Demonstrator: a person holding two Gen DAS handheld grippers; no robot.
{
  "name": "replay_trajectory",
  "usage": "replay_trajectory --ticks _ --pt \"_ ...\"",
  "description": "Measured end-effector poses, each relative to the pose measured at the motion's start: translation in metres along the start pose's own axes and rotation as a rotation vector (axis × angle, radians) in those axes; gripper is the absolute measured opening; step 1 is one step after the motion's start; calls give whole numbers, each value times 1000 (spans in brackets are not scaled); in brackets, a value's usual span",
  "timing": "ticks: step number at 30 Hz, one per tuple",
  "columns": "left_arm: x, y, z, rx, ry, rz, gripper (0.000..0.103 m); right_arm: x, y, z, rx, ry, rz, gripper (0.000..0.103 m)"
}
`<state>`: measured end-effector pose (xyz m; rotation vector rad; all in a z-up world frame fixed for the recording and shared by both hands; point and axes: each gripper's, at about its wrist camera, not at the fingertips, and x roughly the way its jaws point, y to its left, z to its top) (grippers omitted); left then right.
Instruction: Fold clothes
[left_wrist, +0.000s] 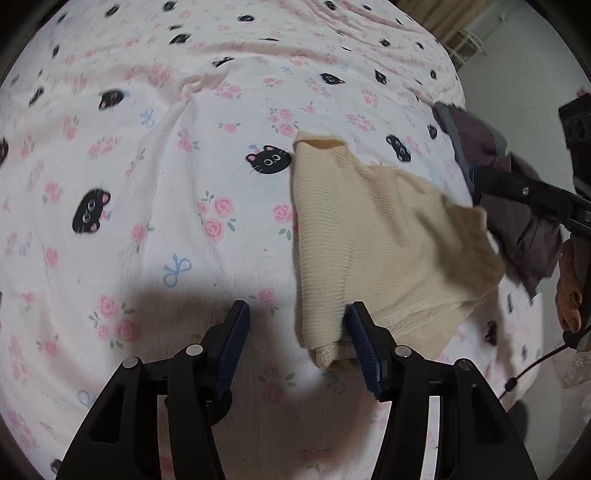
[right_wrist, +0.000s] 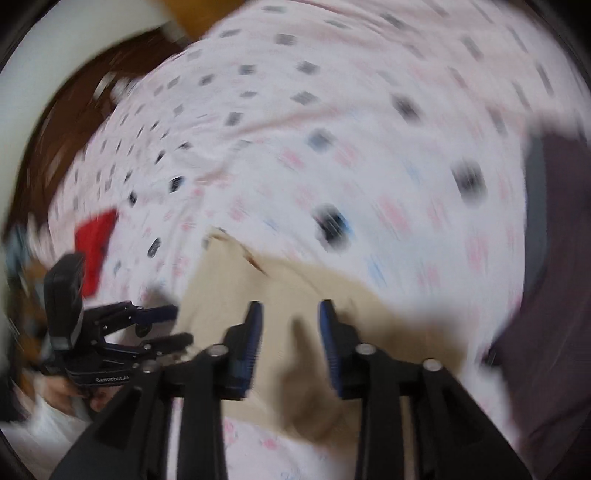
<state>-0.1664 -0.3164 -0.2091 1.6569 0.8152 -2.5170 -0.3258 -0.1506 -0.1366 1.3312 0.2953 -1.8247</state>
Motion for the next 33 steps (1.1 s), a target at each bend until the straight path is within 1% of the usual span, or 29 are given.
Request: replay_trajectory --ticks 1,2,3,4,6,7,10,12,13,14,17,21,25,29,31,33 --pt "-1 5 1 -25 -1 -24 51 0 21 14 -94 3 -25 43" --pt "-2 9 1 -51 -1 -48 51 4 38 23 -154 18 -36 43" --pt "-3 13 2 -70 -2 -67 51 13 61 37 -253 50 -61 43" --pt "-3 15 2 -82 -3 -80 51 18 76 44 -321 72 -82 43" --pt "-4 16 2 -89 -4 -89 51 35 103 54 -438 124 -119 43" --pt "-4 15 2 -89 -5 -89 51 45 115 59 -494 154 -136 40" --pt "-5 11 1 -81 -7 -80 51 75 137 64 -631 233 -223 38" --pt "-5 11 1 -87 -7 -85 51 91 145 63 -710 272 -284 35" --pt "-6 11 0 -91 -7 -89 51 98 147 62 -742 293 -300 32" --pt "-5 11 1 -94 -7 -91 51 103 149 61 -765 311 -307 28" --pt "-3 10 2 -101 -8 -95 51 115 151 58 -816 353 -321 28" --pt "-2 9 2 -112 -11 -98 51 127 152 57 -852 389 -334 26" --pt "0 4 2 -105 -13 -84 51 140 151 56 -886 423 -364 16" --pt "2 0 2 -94 -13 -71 51 150 148 58 -876 460 -367 4" --pt "3 -1 2 -91 -12 -69 51 152 147 60 -866 469 -364 3" --pt "5 -3 3 -88 -11 -65 51 150 145 66 -840 459 -361 3"
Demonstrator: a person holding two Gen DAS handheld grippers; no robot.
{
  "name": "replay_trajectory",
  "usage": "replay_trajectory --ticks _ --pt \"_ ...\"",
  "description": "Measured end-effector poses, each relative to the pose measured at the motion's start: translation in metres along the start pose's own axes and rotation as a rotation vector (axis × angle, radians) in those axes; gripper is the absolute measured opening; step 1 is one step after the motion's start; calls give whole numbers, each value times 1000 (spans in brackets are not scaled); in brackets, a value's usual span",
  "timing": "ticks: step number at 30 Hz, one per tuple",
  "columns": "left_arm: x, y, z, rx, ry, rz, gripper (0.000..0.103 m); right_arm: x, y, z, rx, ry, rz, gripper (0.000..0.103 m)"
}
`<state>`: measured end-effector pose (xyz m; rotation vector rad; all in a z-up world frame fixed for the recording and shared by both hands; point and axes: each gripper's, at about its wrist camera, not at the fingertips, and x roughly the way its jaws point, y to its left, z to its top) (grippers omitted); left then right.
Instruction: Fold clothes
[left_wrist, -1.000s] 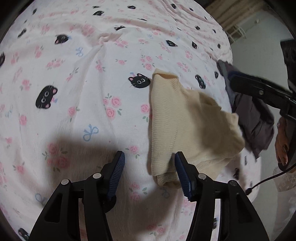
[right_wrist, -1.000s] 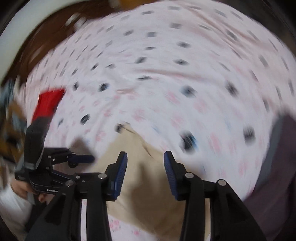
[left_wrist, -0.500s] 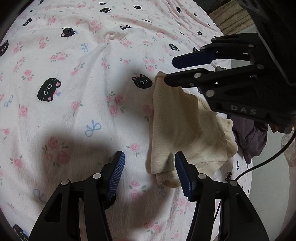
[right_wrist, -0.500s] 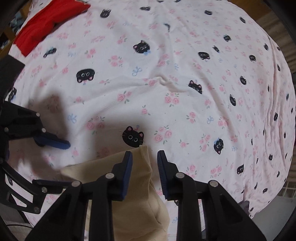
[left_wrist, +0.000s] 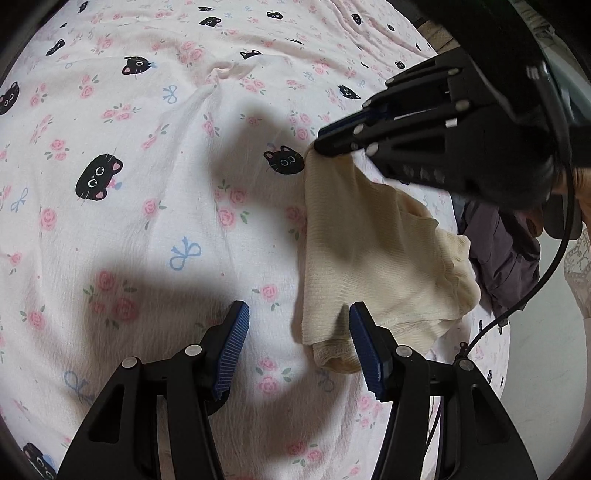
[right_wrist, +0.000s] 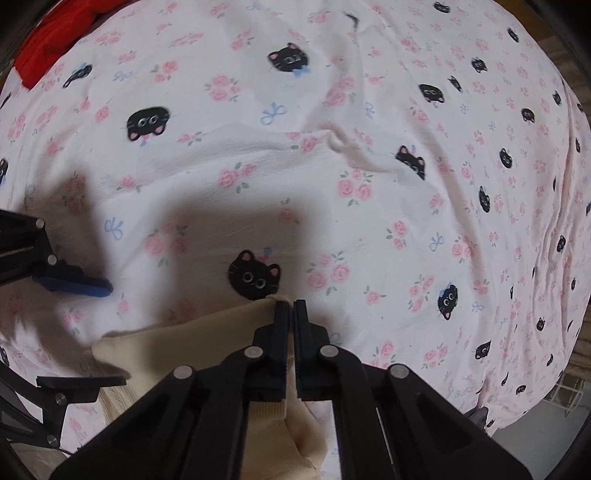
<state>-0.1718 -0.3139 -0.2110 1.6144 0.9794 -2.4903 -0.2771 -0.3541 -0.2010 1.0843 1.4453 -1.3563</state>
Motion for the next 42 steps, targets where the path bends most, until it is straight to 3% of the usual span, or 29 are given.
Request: replay_trajectory --ticks 6,10,15,20,25,30,35,42 --pt "3 -5 2 13 0 17 52 -7 -38 -7 183 -49 105 2" --pt "13 -15 1 18 -2 26 52 -8 -71 -22 363 -75 249 0" --pt "0 3 0 -3 -4 -1 52 -18 -82 -33 436 -153 315 3" --pt "-14 13 2 -20 -30 -30 52 -38 -79 -57 516 -264 341 23" --pt "-28 9 3 38 -84 42 52 -64 -81 -125 694 -427 401 28" --pt "-29 12 3 47 -93 82 52 -73 -66 -208 859 -537 402 48" --pt "-28 13 1 52 -83 98 53 -59 -49 -276 1033 -560 398 62" --pt "-24 12 0 56 -77 108 53 -13 -21 -362 1357 -575 531 62"
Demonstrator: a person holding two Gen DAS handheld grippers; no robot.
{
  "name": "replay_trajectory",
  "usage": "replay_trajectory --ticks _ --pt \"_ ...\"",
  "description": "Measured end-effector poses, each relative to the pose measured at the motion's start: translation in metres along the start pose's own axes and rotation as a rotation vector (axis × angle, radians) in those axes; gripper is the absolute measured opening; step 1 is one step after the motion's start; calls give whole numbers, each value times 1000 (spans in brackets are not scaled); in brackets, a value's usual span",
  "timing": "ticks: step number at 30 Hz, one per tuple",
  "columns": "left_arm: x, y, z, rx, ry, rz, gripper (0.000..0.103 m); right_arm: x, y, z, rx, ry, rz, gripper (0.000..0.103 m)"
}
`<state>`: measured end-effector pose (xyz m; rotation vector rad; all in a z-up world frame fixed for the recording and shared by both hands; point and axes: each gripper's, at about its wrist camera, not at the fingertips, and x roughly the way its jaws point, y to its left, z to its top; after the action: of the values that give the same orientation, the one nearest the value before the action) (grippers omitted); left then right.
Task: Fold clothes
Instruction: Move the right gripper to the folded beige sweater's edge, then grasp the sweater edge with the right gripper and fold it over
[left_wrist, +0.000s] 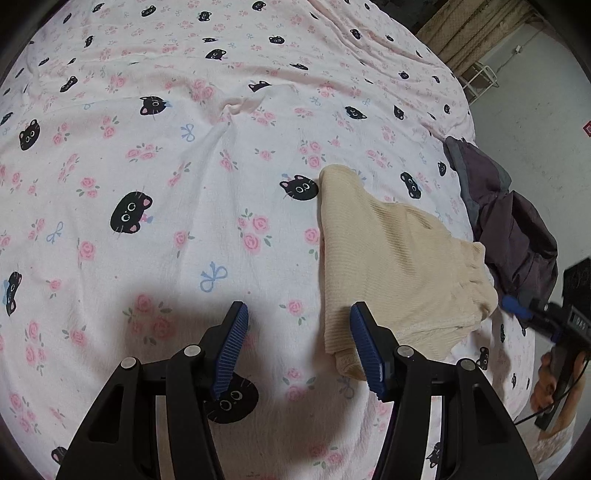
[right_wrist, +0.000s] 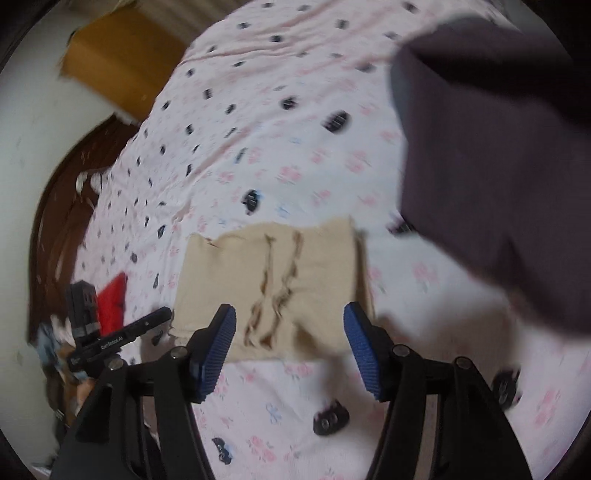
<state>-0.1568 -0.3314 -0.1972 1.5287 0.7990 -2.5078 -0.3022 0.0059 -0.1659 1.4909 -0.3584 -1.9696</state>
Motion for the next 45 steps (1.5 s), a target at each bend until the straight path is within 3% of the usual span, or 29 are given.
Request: replay_trajectory --ticks 11,16,21,27,31,32,38,45 --pt "4 -2 0 15 4 14 53 22 -67 -40 365 -71 258 64" --pt "4 -2 -1 18 5 13 53 33 -78 -46 428 -133 315 64" --pt "5 -4 -1 25 6 17 56 40 -75 -48 409 -188 308 63" --pt "5 -5 -1 31 5 20 57 44 -68 -42 400 -179 282 63" --pt "6 -6 -1 37 8 25 58 51 -67 -37 404 -139 263 21" --pt "7 -6 -2 39 9 27 58 52 -70 -39 412 -140 261 19" --pt "10 -9 -3 53 15 44 58 44 -69 -40 401 -173 236 15" --pt "10 -8 -3 53 16 42 59 25 -28 -23 236 -195 160 15"
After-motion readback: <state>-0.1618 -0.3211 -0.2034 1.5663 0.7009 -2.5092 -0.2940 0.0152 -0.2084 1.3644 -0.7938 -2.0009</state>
